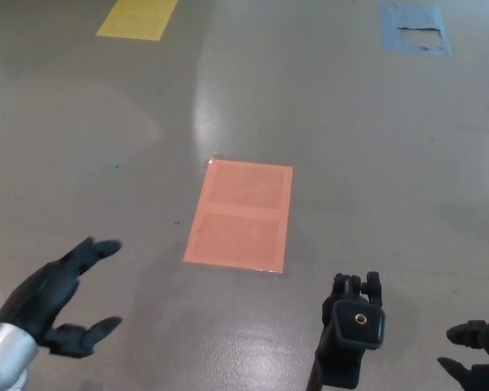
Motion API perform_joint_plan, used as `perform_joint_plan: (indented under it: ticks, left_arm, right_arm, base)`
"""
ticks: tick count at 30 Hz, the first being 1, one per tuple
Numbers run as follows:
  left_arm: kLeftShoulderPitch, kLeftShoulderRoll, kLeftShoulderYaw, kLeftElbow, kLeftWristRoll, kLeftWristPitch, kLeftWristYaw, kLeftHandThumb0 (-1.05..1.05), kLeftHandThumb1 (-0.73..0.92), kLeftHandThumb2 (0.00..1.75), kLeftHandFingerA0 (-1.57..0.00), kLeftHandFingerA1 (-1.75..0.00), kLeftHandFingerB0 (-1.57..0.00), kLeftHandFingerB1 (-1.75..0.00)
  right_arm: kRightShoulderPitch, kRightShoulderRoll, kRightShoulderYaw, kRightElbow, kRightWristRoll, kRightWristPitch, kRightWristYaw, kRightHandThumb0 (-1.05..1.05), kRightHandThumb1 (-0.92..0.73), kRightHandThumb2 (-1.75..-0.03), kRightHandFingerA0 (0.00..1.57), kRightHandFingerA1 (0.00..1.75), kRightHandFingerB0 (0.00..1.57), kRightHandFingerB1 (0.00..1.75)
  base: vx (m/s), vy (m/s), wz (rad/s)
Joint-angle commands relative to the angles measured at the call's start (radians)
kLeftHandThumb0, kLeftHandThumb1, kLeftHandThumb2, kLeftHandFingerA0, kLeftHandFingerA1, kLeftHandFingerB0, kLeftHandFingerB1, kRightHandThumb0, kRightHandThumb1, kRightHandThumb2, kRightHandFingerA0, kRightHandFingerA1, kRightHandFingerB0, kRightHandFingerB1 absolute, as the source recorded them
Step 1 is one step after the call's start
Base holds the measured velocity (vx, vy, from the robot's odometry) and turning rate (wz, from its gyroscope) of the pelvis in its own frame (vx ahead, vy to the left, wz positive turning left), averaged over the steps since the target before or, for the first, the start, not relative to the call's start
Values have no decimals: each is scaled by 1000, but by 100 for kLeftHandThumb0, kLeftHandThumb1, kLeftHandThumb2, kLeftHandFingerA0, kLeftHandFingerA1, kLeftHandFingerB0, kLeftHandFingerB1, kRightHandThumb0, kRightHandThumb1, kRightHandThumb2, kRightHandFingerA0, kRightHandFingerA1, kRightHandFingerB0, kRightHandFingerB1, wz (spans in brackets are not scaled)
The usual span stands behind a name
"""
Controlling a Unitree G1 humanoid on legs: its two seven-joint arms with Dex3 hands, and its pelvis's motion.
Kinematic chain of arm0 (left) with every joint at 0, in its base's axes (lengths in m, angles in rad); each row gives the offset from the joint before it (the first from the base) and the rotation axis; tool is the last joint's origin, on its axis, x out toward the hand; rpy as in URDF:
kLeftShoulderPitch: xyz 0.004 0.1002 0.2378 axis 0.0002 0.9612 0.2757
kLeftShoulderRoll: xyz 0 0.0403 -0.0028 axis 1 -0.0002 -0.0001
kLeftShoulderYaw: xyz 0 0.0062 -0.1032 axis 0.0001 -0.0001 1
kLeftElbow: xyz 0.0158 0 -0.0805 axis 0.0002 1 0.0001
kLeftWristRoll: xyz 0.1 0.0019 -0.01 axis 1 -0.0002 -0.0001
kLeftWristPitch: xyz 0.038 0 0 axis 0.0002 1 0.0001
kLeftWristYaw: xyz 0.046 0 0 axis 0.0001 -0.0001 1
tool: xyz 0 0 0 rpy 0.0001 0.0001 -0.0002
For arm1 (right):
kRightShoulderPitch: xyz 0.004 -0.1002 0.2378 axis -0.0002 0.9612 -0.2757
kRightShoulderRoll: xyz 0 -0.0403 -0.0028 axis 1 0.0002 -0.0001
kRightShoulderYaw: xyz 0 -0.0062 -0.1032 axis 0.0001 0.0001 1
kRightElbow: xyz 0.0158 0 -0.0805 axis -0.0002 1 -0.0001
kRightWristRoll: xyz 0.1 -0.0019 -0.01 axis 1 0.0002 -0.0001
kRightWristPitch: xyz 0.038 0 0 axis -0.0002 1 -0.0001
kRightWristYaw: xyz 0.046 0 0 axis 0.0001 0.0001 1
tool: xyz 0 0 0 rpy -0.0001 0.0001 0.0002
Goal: The robot uses its left hand to grab the top of a phone stand kept on the floor and rotates it anti-clockwise
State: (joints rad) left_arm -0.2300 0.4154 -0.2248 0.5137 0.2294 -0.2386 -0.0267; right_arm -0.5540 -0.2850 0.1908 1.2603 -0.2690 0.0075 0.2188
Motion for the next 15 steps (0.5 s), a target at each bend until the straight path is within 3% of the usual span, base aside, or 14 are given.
perform_joint_plan:
  ticks: [1,11,12,13,15]
  left_arm:
    - [202,63,3,-858,-10,-173,-99,-16,46,91,0,-49,-4,-52]
    - [206,77,-46,-1092,8,-140,-165,-20,44,91,0,-49,-8,-54]
    - [206,78,-56,-1120,9,-133,-175,-23,44,55,-11,-33,-9,-31]
    - [206,76,-64,-1135,13,-133,-178,-16,44,90,0,-49,-6,-53]
    - [208,78,-75,-1160,19,-140,-185,-15,46,91,0,-49,-5,-52]
  right_arm:
    - [-26,-34,8,43,-19,-1,49,-49,-80,-66,38,45,12,24]
    - [-34,-39,9,41,-22,-4,52,-49,-79,-65,39,45,12,23]
    - [-35,-40,9,40,-21,-5,55,-50,-78,-65,39,46,12,21]
    - [-34,-42,9,38,-20,-8,61,-56,-64,-92,37,59,4,30]
    - [-33,-44,9,36,-20,-4,65,-56,-64,-89,39,58,5,32]
  base:
    - [0,0,0]
    - [0,0,0]
    - [0,0,0]
    - [0,0,0]
    - [0,0,0]
